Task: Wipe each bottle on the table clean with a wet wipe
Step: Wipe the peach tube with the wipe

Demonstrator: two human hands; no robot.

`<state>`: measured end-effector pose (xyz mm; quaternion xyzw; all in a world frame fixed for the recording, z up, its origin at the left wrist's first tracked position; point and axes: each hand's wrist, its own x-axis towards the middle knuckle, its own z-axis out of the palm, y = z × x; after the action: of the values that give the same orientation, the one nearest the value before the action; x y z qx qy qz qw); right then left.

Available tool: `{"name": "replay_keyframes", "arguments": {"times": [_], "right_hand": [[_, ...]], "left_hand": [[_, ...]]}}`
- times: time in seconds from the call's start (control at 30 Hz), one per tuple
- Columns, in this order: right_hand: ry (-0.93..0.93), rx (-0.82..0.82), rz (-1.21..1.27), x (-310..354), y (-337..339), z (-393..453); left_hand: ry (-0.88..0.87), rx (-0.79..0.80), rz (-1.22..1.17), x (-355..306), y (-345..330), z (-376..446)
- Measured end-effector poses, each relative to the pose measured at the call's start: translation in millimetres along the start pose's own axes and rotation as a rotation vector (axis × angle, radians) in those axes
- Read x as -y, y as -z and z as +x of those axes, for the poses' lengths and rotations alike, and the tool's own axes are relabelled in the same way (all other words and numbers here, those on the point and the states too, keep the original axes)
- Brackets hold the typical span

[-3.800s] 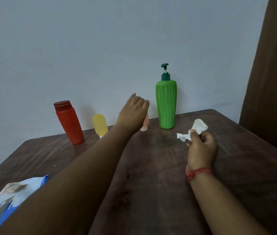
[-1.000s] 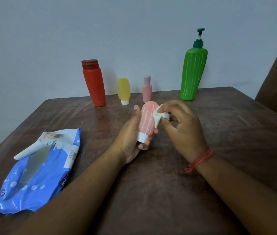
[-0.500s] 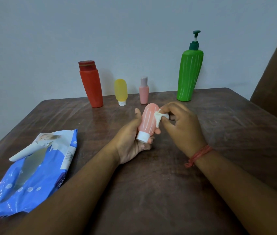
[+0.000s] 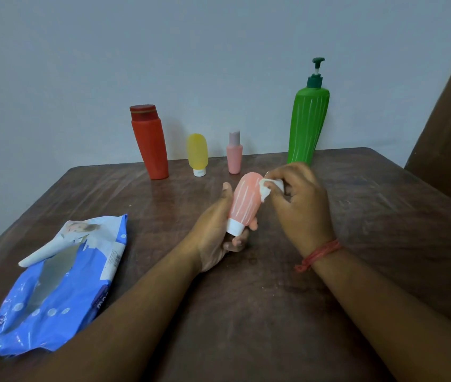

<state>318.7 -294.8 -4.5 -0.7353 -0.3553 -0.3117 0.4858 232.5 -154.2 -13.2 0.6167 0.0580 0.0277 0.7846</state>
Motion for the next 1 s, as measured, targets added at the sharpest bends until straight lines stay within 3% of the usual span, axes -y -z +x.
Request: {"name": "replay_keyframes", "arguments": {"times": [0.17, 0.53, 0.67, 0.73, 0.87, 1.0], "right_hand": [[0.111, 0.098, -0.019, 5, -1, -8], [0.027, 0.049, -0.058, 7, -3, -5], [0.119, 0.191, -0.002, 14, -9, -18], [0.066, 0.219, 0.036, 12, -11, -18], [-0.032, 0.149, 0.065, 4, -5, -7], [-0.009, 0.022, -0.017, 3, 2, -2]], "left_hand": [[0.013, 0.02, -0.104, 0, 2, 2], [0.006, 0.022, -0.03, -3, -5, -1], [-0.007, -0.022, -0.161, -1, 1, 2], [-0.003, -0.023, -0.178, 0, 2, 4], [-0.009, -0.022, -0.104, 0, 0, 5], [-0.019, -0.008, -0.026, 0, -2, 3]]}}
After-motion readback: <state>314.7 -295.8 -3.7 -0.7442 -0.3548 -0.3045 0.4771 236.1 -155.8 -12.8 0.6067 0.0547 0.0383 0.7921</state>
